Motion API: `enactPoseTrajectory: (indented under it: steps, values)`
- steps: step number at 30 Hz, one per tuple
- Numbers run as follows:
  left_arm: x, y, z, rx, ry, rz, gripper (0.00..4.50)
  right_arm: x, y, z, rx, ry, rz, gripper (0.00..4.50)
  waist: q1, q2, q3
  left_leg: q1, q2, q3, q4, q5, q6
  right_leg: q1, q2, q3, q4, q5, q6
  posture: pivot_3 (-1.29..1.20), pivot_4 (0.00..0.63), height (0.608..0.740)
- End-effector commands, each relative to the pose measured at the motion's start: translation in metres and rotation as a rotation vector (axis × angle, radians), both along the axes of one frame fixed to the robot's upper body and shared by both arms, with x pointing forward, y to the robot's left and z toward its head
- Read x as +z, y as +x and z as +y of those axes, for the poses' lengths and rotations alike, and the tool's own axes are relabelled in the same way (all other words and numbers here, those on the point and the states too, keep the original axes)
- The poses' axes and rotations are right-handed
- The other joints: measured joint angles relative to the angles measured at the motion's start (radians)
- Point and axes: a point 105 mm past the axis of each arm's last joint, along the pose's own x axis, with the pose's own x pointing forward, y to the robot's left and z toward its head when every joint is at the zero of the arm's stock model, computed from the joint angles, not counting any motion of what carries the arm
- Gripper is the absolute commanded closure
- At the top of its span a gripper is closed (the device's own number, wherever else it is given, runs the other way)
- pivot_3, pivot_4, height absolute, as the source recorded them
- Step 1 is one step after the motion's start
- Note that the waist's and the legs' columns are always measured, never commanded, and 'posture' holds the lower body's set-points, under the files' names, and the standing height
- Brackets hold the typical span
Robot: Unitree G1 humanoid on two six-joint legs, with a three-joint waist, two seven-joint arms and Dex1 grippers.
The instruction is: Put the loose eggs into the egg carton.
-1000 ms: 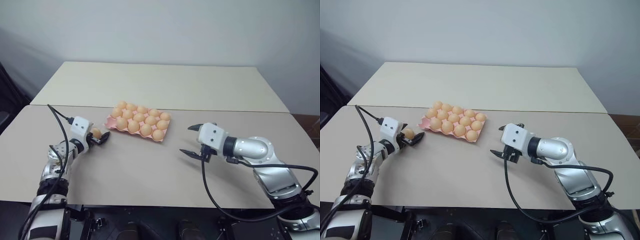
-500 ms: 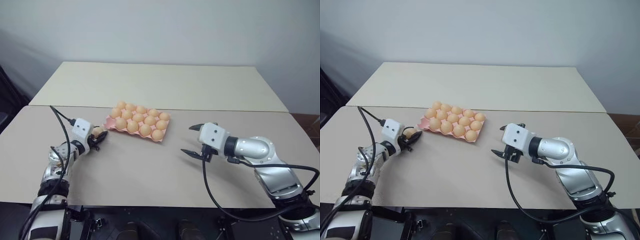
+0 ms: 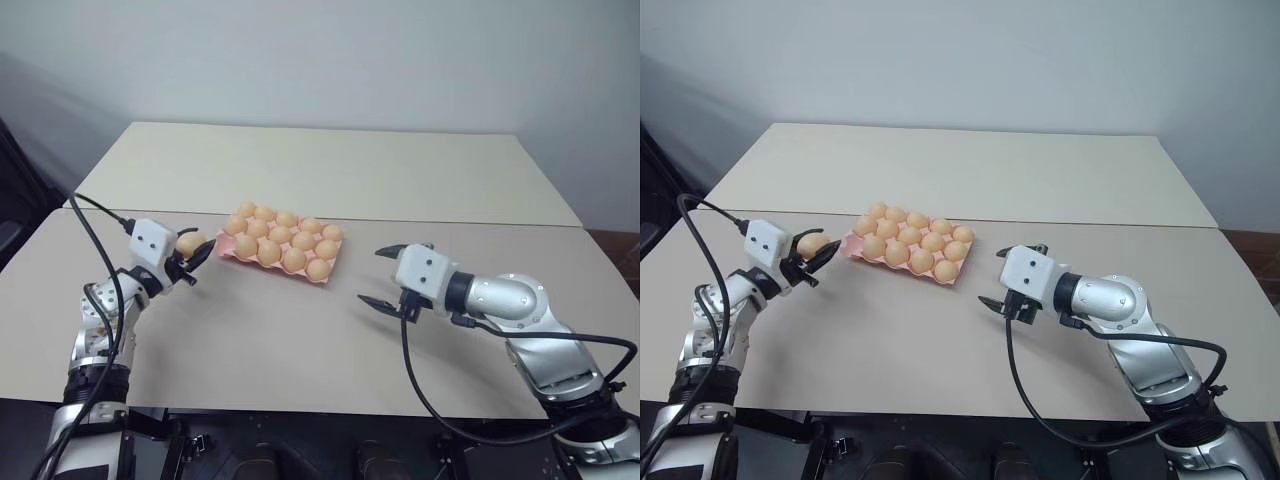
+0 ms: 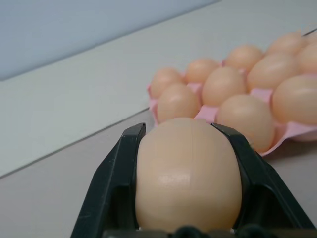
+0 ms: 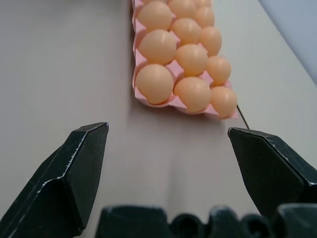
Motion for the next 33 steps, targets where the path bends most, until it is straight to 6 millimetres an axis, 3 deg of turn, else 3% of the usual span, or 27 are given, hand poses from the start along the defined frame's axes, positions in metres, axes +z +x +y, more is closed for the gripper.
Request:
enactPoseTrajectory:
  steps: [1, 9, 18, 26, 33]
  values:
    - [0.017, 0.009, -0.013, -0.046, 0.023, -0.059, 2.74, 0.021, -0.007, 0.002, -0.001, 0.040, -0.074, 0.00, 0.000, 0.000, 0.000, 0.000, 0.000, 0.000, 0.000, 0.000, 0.000, 0.000, 0.000, 0.000, 0.000, 0.000, 0.000, 0.00, 0.150, 0.740]
    - [0.011, 0.037, -0.023, -0.016, 0.035, -0.034, 2.74, 0.021, -0.011, -0.005, -0.036, 0.024, -0.073, 0.00, -0.004, 0.000, 0.000, -0.001, 0.000, 0.000, 0.001, 0.000, 0.000, 0.000, 0.000, 0.000, -0.001, 0.000, 0.000, 0.00, 0.150, 0.740]
    - [0.001, 0.049, -0.018, 0.042, 0.045, -0.013, 2.74, 0.023, -0.012, -0.009, -0.055, 0.016, -0.073, 0.00, -0.004, 0.000, 0.000, -0.001, 0.000, 0.000, 0.001, 0.000, 0.000, -0.001, 0.000, 0.000, -0.001, 0.000, 0.000, 0.00, 0.150, 0.740]
    - [-0.005, 0.050, -0.017, 0.067, 0.074, -0.021, 0.04, 0.022, -0.010, -0.011, -0.065, 0.009, -0.074, 0.00, -0.003, 0.000, 0.000, -0.002, 0.000, 0.000, 0.001, 0.000, 0.000, -0.001, 0.000, -0.001, -0.001, 0.000, 0.000, 0.00, 0.150, 0.740]
    - [0.005, 0.043, -0.020, 0.015, 0.039, -0.073, 0.01, 0.021, -0.009, -0.012, -0.068, 0.009, -0.072, 0.00, -0.003, 0.000, 0.000, -0.002, 0.000, 0.000, 0.001, 0.000, 0.000, -0.001, 0.000, -0.001, 0.000, 0.000, 0.000, 0.00, 0.150, 0.740]
